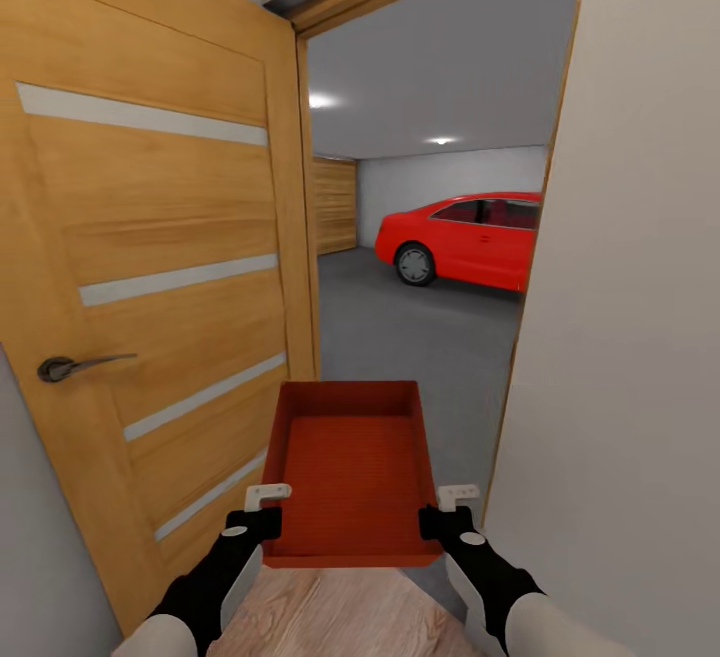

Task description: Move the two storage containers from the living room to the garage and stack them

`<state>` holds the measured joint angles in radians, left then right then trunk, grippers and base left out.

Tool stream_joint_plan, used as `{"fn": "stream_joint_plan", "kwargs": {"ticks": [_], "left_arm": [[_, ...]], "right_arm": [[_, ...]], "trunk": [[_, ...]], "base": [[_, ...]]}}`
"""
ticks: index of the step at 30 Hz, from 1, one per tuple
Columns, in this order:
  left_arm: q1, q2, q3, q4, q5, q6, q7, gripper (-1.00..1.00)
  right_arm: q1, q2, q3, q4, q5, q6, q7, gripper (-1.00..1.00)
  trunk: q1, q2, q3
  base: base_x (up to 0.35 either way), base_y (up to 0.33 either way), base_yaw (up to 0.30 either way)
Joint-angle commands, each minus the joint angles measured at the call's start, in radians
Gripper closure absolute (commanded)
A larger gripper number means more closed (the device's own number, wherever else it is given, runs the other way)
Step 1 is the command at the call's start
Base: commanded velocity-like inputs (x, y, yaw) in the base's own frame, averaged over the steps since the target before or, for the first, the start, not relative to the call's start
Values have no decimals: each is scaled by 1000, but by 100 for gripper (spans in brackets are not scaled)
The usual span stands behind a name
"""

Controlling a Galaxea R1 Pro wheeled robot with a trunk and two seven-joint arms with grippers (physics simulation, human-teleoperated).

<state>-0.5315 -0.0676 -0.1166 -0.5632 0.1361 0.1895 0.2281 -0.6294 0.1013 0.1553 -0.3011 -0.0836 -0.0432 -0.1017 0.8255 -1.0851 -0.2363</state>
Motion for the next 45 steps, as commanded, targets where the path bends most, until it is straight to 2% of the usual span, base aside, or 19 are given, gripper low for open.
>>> {"fn": "stream_joint_plan", "kwargs": {"ticks": [1, 12, 36, 45], "left_arm": [[-1, 3, 23, -5, -18, -15, 23, 100], [-1, 3, 22, -4, -19, -16, 23, 100], [-1, 3, 23, -8, -20, -16, 23, 100], [-1, 3, 23, -10, -20, -16, 23, 100]], "right_arm": [[-1, -17, -17, 4, -12, -4, -10, 100], [-1, -16, -17, 4, -12, -4, -10, 100], [-1, -17, -17, 4, -11, -4, -10, 100], [-1, -17, -17, 4, -11, -4, -9, 100]], "trunk": [[0, -1, -1], [0, -1, -1], [0, -1, -1], [0, -1, -1]], "base": [[63, 315, -93], [94, 273, -215], [107, 148, -244], [112, 116, -32]]}}
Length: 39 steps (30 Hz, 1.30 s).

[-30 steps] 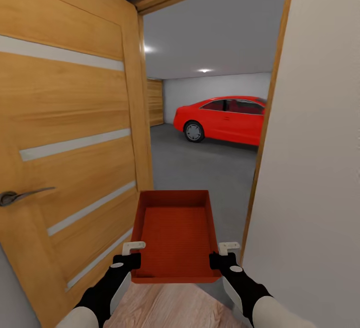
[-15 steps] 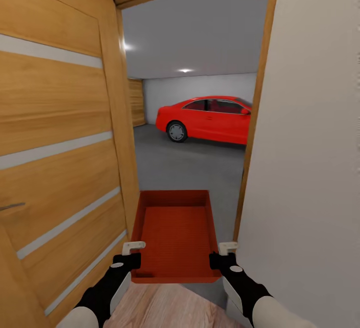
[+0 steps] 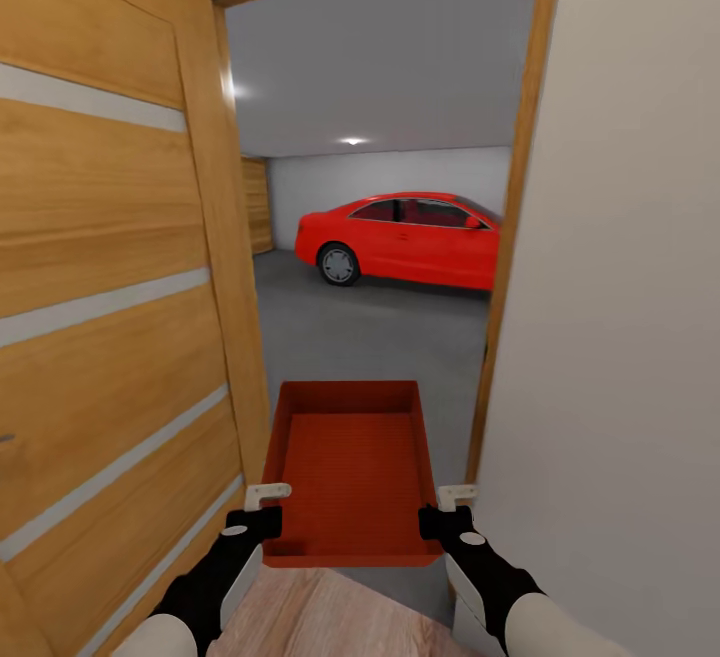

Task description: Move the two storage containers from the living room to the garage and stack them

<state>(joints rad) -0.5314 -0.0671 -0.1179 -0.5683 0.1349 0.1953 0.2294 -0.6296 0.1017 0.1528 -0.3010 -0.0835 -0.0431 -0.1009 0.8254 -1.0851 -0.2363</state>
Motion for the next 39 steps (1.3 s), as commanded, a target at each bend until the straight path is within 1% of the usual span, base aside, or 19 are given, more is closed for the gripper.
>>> {"fn": "stream_joint_plan", "kwargs": {"ticks": [1, 10, 13, 39], "left_arm": [[-1, 3, 24, -4, -18, -22, 22, 100], [-1, 3, 24, 2, -17, -22, 22, 100], [-1, 3, 23, 3, -17, -22, 22, 100], [-1, 3, 23, 5, -18, -22, 22, 100]], "right_arm": [[-1, -17, -15, 3, -12, -4, -10, 100], [-1, -18, -15, 3, -12, -4, -10, 100], [-1, -18, -15, 3, -12, -4, -11, 100], [-1, -17, -15, 3, -12, -4, -10, 100]], "trunk": [[0, -1, -1], [0, -1, -1], [0, -1, -1], [0, -1, -1]], "base": [[141, 171, -2], [174, 247, -3], [185, 270, -116], [187, 266, -280]]}}
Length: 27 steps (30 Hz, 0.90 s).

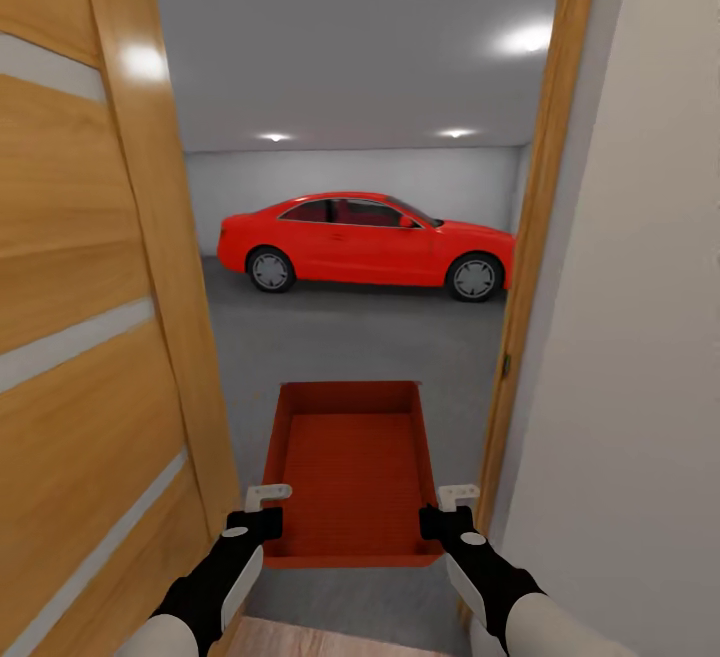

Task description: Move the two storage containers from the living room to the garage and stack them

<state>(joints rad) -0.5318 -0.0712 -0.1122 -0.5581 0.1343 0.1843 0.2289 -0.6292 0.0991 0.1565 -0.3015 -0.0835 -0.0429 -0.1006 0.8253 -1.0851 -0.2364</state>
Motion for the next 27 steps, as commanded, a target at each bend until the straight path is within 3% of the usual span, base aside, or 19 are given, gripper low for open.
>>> {"fn": "stream_joint_plan", "kwargs": {"ticks": [1, 13, 22, 23, 27], "left_arm": [[0, 7, 17, -6, -18, -11, 23, 100], [0, 7, 17, -7, -18, -11, 23, 100], [0, 7, 20, -15, -18, -12, 23, 100], [1, 11, -10, -6, 13, 10, 12, 100], [1, 11, -11, 5, 33, -5, 5, 100]], "right_arm": [[-1, -15, -18, 4, -12, -5, -10, 100], [-1, -15, -18, 4, -12, -5, -11, 100], [-1, -15, -18, 4, -12, -5, -10, 100], [-1, -3, -1, 7, -7, -5, -13, 100], [-1, 2, 16, 9, -8, -6, -17, 100]], "trunk": [[0, -1, -1], [0, -1, -1], [0, -1, -1], [0, -1, -1], [0, -1, -1]], "base": [[187, 260, -285], [187, 259, -268], [110, 122, -29], [0, 0, 0], [0, 0, 0]]}}
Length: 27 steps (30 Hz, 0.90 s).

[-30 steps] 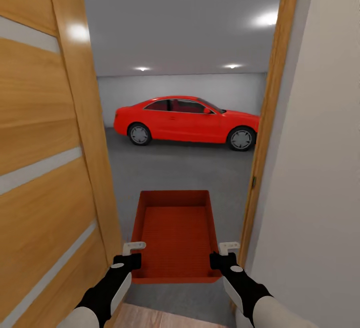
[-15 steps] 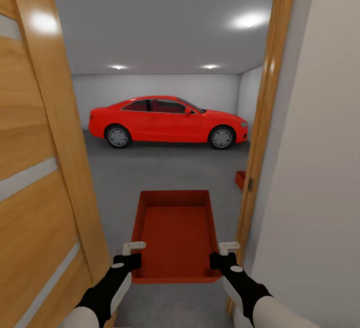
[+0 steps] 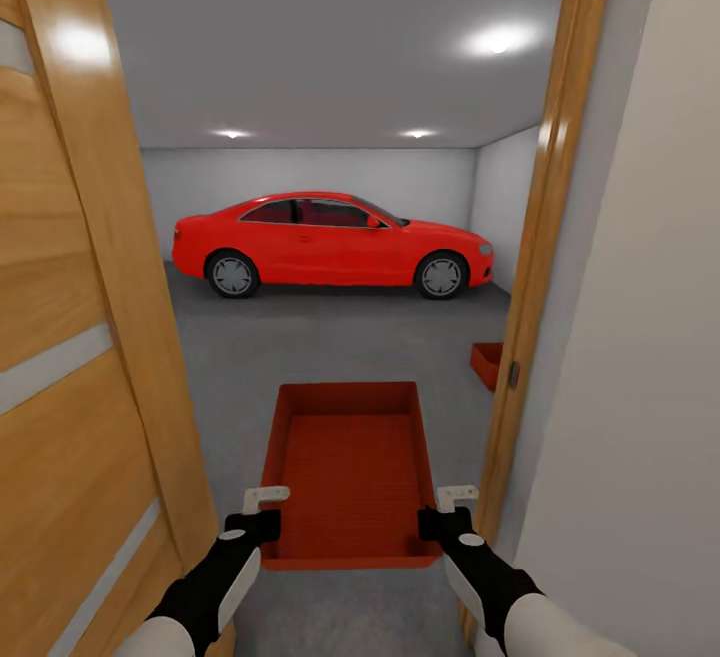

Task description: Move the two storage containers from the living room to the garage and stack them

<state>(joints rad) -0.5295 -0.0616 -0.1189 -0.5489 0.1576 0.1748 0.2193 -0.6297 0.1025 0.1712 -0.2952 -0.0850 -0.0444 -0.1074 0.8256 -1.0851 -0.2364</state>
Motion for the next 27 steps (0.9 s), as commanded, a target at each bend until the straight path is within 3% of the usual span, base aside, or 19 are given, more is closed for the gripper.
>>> {"fn": "stream_joint_plan", "kwargs": {"ticks": [1, 24, 25, 27], "left_arm": [[-1, 2, -4, -8, 5, 9, 14, 100], [-1, 2, -4, -3, 6, 5, 13, 100], [-1, 2, -4, -16, -10, 5, 13, 100], [-1, 2, -4, -16, -10, 5, 13, 100]], "right_arm": [[-1, -3, 3, 2, -7, -5, -10, 100], [-1, -5, 2, 2, -9, 4, -12, 100], [-1, -9, -27, 2, -9, 2, -12, 100], [-1, -9, -27, 2, -9, -1, -12, 100]], "trunk": [[0, -1, -1], [0, -1, -1], [0, -1, -1], [0, -1, -1]], "base": [[0, 0, 0], [0, 0, 0], [0, 0, 0], [0, 0, 0]]}}
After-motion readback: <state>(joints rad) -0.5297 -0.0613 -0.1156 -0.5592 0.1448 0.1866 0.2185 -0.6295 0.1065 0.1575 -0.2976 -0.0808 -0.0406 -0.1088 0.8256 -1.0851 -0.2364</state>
